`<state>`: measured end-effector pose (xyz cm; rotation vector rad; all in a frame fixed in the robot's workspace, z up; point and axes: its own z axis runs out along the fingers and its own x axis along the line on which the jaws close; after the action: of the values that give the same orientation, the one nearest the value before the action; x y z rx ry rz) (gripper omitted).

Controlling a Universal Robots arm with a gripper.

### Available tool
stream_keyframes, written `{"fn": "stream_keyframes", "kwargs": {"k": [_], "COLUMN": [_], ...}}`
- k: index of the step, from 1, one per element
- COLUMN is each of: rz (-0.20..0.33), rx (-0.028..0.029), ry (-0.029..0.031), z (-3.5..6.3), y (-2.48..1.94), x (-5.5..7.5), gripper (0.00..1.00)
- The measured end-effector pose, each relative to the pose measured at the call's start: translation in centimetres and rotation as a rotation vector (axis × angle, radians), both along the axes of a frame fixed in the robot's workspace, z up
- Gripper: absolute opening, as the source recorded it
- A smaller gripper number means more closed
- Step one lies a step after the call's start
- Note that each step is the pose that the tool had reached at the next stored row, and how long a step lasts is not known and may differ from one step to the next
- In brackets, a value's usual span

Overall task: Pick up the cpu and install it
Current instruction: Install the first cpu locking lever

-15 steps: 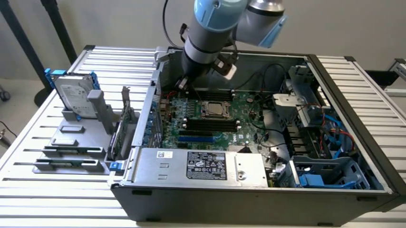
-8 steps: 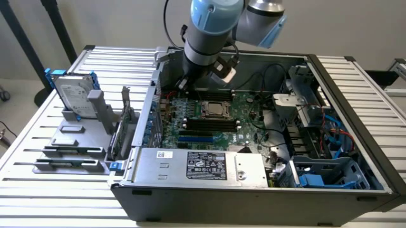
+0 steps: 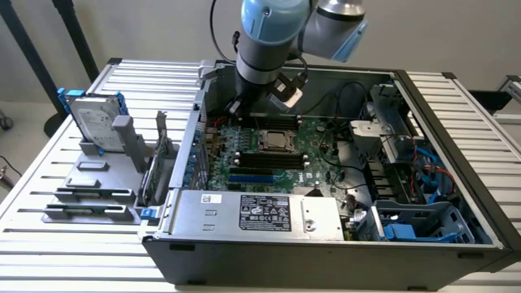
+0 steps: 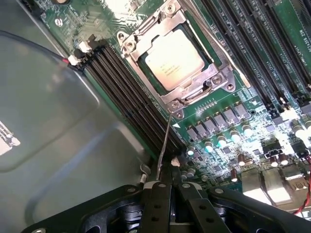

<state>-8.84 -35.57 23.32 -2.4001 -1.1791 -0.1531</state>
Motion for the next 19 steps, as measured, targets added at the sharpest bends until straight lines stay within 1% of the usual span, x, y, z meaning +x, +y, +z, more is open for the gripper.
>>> {"fn": "stream_keyframes", "kwargs": {"k": [5, 7, 9, 13, 14, 15, 16, 19], "rz": [-0.03, -0.041, -0.048, -0.056, -0.058, -0.059, -0.061, -0.066], "rx": [-0.0001, 0.0002, 0.0002, 0.0008, 0.0009, 0.0012, 0.0012, 0.001], "ry": [-0.0071, -0.0126, -0.0223, -0.0484, -0.0536, -0.0577, -0.0606, -0.0663], "z": [0.43, 0.47, 0.48, 0.48, 0.47, 0.43, 0.39, 0.24], "y": [0.0, 0.0, 0.0, 0.0, 0.0, 0.0, 0.0, 0.0], "x": [0.01, 0.02, 0.03, 0.08, 0.11, 0.15, 0.18, 0.37], "gripper": [0.11, 0.11, 0.11, 0.11, 0.11, 0.11, 0.11, 0.11]}}
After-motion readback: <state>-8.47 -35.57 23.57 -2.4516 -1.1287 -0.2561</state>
